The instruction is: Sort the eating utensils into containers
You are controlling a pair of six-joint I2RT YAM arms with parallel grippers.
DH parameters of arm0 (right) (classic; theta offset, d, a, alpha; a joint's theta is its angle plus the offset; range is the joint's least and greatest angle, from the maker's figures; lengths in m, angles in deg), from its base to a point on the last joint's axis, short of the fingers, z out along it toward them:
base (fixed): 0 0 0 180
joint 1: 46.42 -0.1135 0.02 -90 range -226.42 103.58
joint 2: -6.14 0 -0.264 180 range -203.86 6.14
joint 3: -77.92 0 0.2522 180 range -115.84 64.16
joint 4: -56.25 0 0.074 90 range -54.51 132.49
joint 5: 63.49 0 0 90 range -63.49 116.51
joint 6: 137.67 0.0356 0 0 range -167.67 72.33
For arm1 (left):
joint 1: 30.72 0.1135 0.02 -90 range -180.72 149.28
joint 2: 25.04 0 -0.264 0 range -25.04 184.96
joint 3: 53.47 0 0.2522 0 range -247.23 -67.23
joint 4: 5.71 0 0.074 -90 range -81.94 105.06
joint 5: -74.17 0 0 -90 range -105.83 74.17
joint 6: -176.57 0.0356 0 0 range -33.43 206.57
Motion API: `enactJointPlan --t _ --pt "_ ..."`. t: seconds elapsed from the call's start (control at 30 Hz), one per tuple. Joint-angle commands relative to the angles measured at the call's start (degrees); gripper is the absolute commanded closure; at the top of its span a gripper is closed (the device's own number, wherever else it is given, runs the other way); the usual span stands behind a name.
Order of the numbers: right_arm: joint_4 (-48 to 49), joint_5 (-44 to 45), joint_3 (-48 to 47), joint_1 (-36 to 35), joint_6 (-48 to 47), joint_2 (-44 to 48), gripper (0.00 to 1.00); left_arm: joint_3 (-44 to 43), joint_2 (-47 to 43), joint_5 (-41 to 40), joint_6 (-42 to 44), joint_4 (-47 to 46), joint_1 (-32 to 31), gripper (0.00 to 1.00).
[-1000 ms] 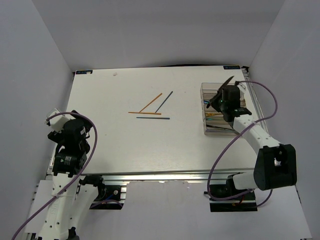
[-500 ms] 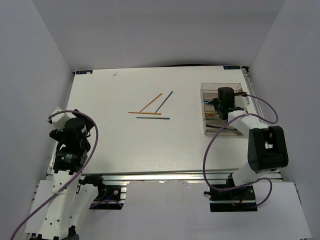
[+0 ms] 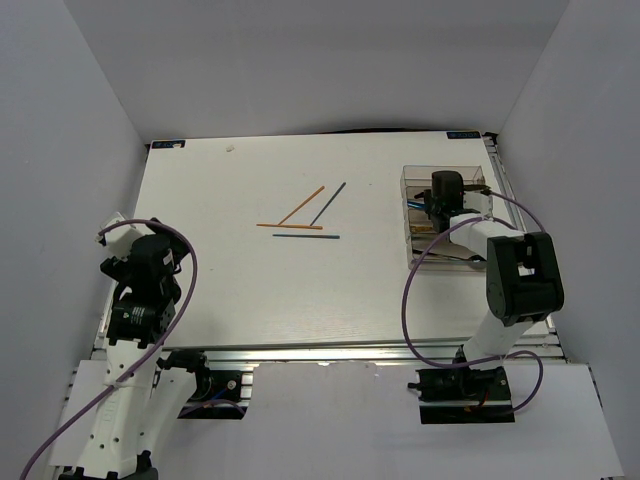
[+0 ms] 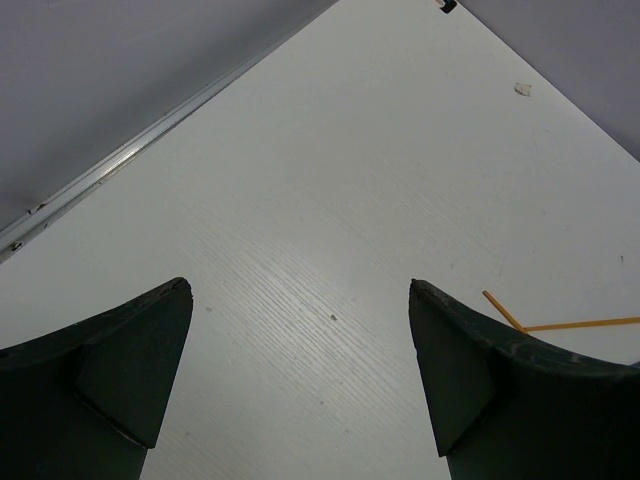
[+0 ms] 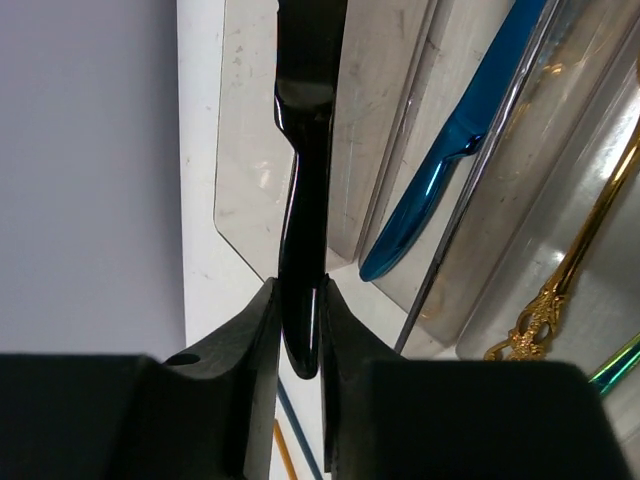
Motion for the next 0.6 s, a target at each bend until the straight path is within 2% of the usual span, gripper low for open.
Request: enactJointPlan --t 0.0,0.03,0.27,0.37,0.4,0.5,0.53,0.57 --pt "4.7 1.1 -1.0 0.3 2.6 -0.4 0.78 -0.2 -0.3 0.6 0.5 -1.4 0.2 0.02" --pt "4.3 0.9 -1.1 0.4 2.9 -0.3 0.68 -0.2 -0.4 0.6 0.5 -1.4 0.2 0.02" --pt "2.8 0.2 -0.9 0.3 3.9 2.8 0.50 -0.1 -0.6 0.8 0.6 -1.5 0.2 0.02" --pt "3.6 -0.4 -1.9 0.3 -0.4 4.9 0.34 -0.2 -0.6 0.7 0.6 -1.5 0.2 0.02" --pt "5.2 -1.3 -2.8 -0.2 -3.5 5.1 0.31 -0.2 -0.6 0.7 0.6 -1.5 0.2 0.02" --pt "9.6 -9.5 -10.8 -3.7 -24.8 4.1 0.28 -0.2 -0.6 0.4 0.5 -1.4 0.2 0.02" --pt "9.7 -13.5 -16.5 -4.8 -31.3 3.0 0.27 -0.2 -0.6 0.3 0.5 -1.4 0.2 0.02" --pt "8.5 -23.1 -20.0 -5.8 -43.2 0.1 0.27 -0.3 -0.6 0.1 0.5 -1.3 0.3 0.02"
